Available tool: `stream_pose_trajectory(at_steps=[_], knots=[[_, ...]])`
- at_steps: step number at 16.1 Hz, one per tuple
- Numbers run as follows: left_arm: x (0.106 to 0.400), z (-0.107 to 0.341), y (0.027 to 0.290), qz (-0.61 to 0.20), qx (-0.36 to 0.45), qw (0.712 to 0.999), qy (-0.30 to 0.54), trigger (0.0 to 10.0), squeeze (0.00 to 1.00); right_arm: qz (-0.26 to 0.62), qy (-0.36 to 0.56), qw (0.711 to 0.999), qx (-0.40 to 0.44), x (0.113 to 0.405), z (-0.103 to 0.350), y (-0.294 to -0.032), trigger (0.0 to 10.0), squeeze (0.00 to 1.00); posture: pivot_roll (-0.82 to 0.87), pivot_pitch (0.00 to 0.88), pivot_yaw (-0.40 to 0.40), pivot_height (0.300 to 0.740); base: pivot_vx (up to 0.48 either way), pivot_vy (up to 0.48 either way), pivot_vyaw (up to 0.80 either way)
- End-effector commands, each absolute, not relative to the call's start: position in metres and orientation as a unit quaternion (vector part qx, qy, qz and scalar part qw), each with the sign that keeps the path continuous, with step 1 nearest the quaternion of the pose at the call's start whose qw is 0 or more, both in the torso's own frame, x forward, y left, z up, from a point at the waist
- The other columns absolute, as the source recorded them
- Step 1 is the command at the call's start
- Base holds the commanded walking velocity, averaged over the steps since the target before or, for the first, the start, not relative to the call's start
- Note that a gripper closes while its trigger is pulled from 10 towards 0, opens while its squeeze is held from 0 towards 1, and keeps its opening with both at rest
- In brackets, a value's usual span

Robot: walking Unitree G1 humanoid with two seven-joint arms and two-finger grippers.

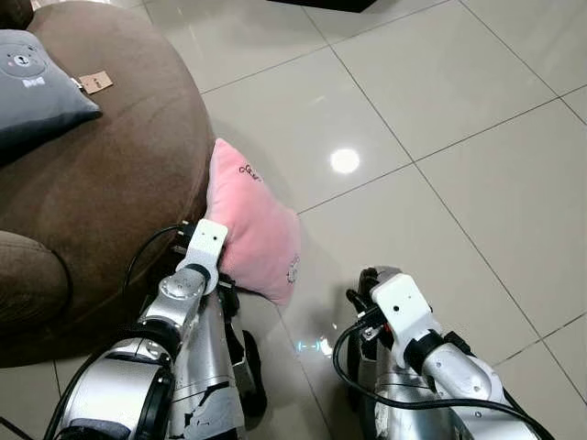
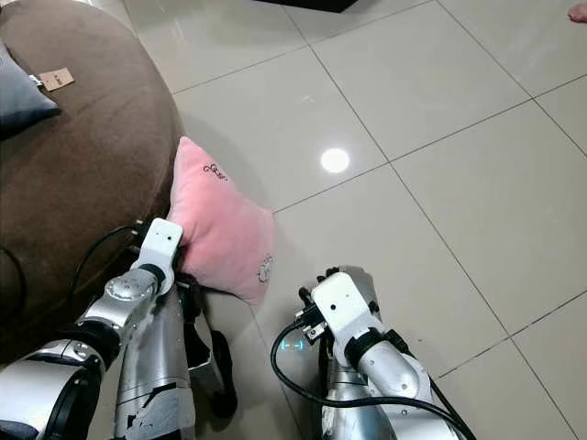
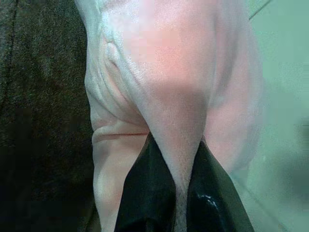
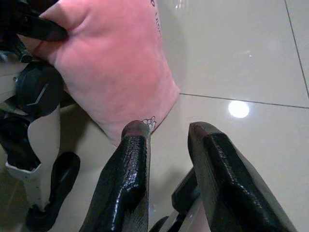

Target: Move the pillow to the sofa from floor

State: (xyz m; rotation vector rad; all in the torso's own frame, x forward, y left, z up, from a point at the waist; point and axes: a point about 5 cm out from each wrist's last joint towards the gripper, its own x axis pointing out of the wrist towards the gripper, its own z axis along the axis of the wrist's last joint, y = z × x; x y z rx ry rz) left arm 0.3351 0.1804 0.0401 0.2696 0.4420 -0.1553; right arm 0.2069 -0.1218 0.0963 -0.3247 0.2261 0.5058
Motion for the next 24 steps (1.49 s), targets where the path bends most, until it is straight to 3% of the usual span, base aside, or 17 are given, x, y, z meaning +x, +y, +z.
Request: stream_pose_trajectory(at_steps=[1, 3, 4, 7, 10, 12, 13, 16, 24], knots=[[0.330, 0.033, 0.177, -0.087, 0.108, 0.963, 0.229, 0.0, 0.00, 0.249, 0.117, 0.948, -0.161, 0.204, 0.092, -0.123, 10.0, 0.00, -0.10, 0.302, 0.059, 0.506, 0.000, 0.000, 0.00], [0.336, 0.043, 0.164, -0.122, 0.052, 0.971, 0.199, 0.0, 0.00, 0.239, 0.111, 0.952, -0.158, 0.206, 0.094, -0.126, 10.0, 0.00, -0.10, 0.275, 0.064, 0.506, 0.000, 0.000, 0.00], [0.347, 0.060, 0.154, -0.140, -0.026, 0.978, 0.153, 0.0, 0.00, 0.228, 0.102, 0.957, -0.147, 0.205, 0.095, -0.126, 10.0, 0.00, -0.11, 0.235, 0.069, 0.506, 0.000, 0.000, 0.00], [0.367, 0.102, 0.140, -0.165, -0.099, 0.979, 0.063, 0.0, 0.00, 0.210, 0.088, 0.966, -0.126, 0.209, 0.097, -0.128, 10.0, 0.00, -0.11, 0.164, 0.076, 0.506, 0.000, 0.000, 0.00], [0.375, 0.158, 0.142, -0.173, -0.136, 0.974, -0.057, 0.0, 0.00, 0.159, 0.051, 0.980, -0.105, 0.214, 0.114, -0.132, 10.0, 0.00, -0.13, 0.104, 0.090, 0.506, 0.000, 0.000, 0.00], [0.365, 0.199, 0.139, -0.169, -0.118, 0.967, -0.148, 0.0, 0.00, 0.107, 0.009, 0.990, -0.088, 0.223, 0.135, -0.140, 10.0, 0.00, -0.13, 0.067, 0.100, 0.506, 0.000, 0.000, 0.00], [0.357, 0.208, 0.135, -0.168, -0.098, 0.969, -0.155, 10.0, 0.00, 0.072, -0.002, 0.995, -0.064, 0.227, 0.143, -0.146, 10.0, 0.00, -0.12, 0.060, 0.100, 0.516, 0.000, 0.000, 0.00], [0.329, 0.212, 0.124, -0.185, -0.034, 0.970, -0.154, 10.0, 0.00, 0.030, -0.038, 0.998, -0.037, 0.241, 0.161, -0.152, 10.0, 0.00, -0.09, 0.030, 0.096, 0.551, 0.000, 0.000, 0.00], [0.313, 0.184, 0.121, -0.140, 0.005, 0.986, -0.093, 10.0, 0.00, 0.015, -0.018, 0.999, -0.032, 0.259, 0.165, -0.159, 10.0, 0.00, -0.08, 0.024, 0.056, 0.636, 0.000, 0.000, 0.00]])
